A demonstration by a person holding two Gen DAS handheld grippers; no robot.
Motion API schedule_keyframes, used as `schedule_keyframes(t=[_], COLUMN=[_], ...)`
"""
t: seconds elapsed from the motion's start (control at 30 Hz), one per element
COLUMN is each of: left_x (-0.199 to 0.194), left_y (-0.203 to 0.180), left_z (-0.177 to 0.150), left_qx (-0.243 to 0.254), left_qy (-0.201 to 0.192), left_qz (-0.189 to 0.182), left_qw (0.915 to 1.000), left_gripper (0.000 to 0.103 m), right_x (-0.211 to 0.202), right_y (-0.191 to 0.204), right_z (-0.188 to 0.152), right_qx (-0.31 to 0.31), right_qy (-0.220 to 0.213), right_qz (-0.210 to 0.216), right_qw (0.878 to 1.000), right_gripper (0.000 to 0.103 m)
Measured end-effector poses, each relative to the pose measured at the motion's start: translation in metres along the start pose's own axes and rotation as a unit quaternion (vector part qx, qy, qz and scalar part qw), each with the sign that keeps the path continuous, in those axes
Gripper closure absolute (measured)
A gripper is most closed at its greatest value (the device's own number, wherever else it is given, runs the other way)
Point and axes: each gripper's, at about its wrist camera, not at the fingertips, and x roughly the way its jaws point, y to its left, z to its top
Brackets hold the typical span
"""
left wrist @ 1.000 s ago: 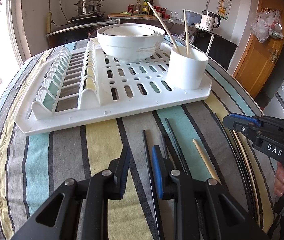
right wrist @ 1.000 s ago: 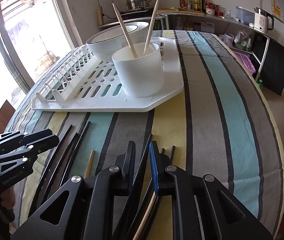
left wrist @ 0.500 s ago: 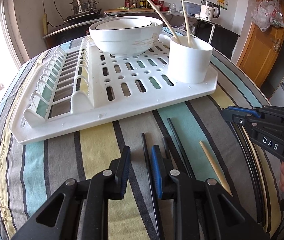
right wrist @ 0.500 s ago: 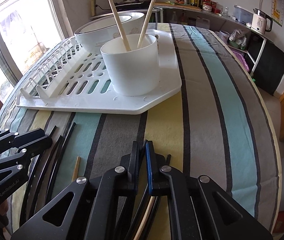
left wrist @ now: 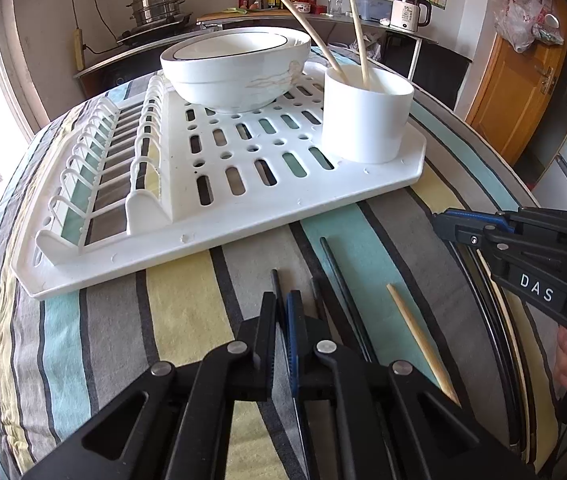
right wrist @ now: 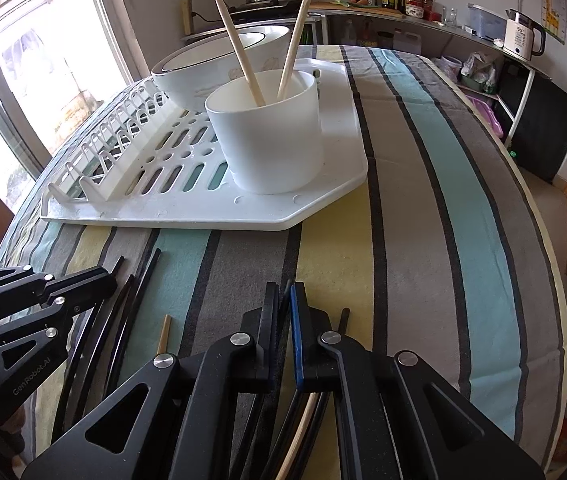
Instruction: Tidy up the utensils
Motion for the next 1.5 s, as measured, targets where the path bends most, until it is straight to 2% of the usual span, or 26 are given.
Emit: schedule_keyframes(t=[0.2,0.5,0.97,1.23,1.5], left_x=[-0.014,-0.075,-0.178,-0.207,-0.216], left_y=[0.003,0.012,0.023,0.025,0.032], left_z=[-0.001,0.0,-0.006,-0.02,-0.033], left_qx=[-0.008,-0.017,-0.03,-0.041,-0.053], left_qy=[-0.02,-0.083,-0.189,-0.22,-0.229], left_qz=[-0.004,-0.004,-0.004,-0.002,0.0], left_qw=[0.9998,0.9964,0.9816,0.9746,0.9719], left_gripper=[0.098,0.098,0.099,0.099,0.099], right_x=[-0.021,-0.085,-0.179,-0.202,-0.207], right_y=[0.004,0.015,0.042,0.039,0.032], right_z=[0.001,0.005,-0.004,-0.016,-0.023], right_qx=[-0.002,-0.017,-0.051,-0.052,-0.047], right_qy=[-0.023,-0.091,-0.2,-0.229,-0.236], right_qz=[0.017,0.035,0.049,0.047,0.046], right_qw=[1.0,0.995,0.977,0.971,0.969], right_gripper=[0.098,0.098,0.099,0.099,0.099])
